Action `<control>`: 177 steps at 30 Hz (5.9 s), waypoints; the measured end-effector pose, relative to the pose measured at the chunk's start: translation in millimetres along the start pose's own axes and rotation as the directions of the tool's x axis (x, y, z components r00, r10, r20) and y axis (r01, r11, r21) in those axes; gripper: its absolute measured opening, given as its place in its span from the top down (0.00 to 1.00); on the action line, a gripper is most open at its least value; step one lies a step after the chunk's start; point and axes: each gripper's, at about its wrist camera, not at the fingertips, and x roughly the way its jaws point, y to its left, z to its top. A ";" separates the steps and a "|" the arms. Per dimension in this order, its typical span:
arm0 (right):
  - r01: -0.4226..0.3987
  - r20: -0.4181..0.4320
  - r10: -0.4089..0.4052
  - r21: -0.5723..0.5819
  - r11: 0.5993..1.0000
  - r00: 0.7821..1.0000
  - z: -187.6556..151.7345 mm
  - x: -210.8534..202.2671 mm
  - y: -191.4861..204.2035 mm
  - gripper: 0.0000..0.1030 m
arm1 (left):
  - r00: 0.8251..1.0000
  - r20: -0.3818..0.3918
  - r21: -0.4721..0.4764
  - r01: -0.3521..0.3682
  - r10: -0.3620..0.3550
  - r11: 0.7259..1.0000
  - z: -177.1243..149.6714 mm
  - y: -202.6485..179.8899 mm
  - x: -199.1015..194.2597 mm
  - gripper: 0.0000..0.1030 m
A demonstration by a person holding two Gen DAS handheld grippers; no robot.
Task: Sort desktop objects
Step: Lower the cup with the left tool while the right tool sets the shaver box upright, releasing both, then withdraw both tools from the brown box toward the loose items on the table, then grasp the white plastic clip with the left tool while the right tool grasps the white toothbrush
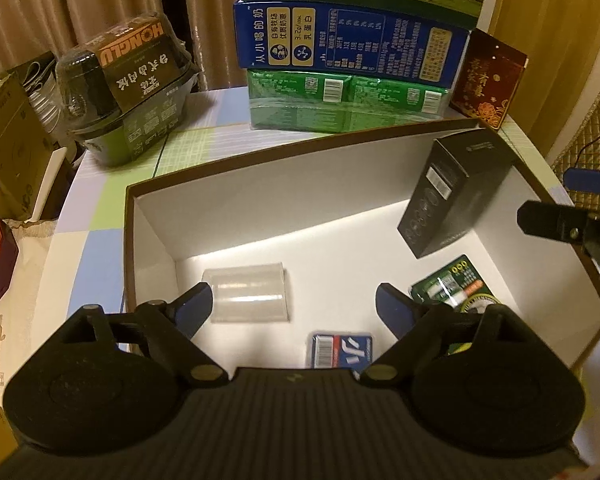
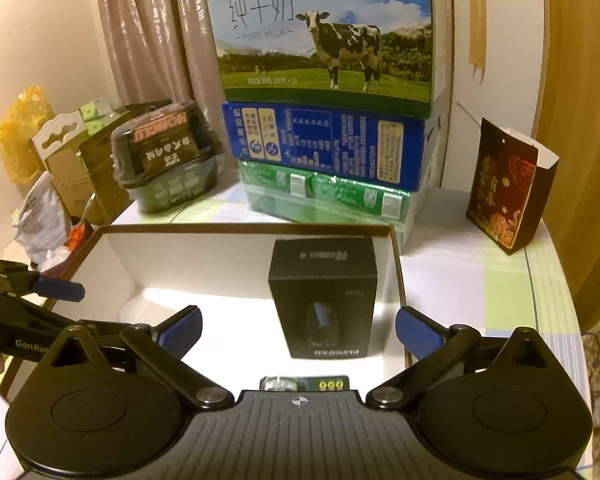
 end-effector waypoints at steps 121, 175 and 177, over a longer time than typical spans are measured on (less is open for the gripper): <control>0.182 -0.308 -0.110 0.216 0.959 0.945 -274.8 -209.4 -39.1 0.02 | 0.970 -0.196 0.089 0.165 -0.145 0.982 -250.1 -185.6 -110.3 0.22; 0.295 -0.264 -0.259 0.105 0.950 0.929 -218.1 -87.2 -38.1 0.82 | 0.973 -0.221 -0.035 -0.082 0.073 0.996 -227.3 -24.8 -70.8 0.65; 0.297 -0.272 -0.261 0.102 0.949 0.926 -219.5 -90.2 -38.7 0.82 | 0.972 -0.224 -0.029 -0.074 0.065 0.997 -226.5 -24.5 -68.4 0.65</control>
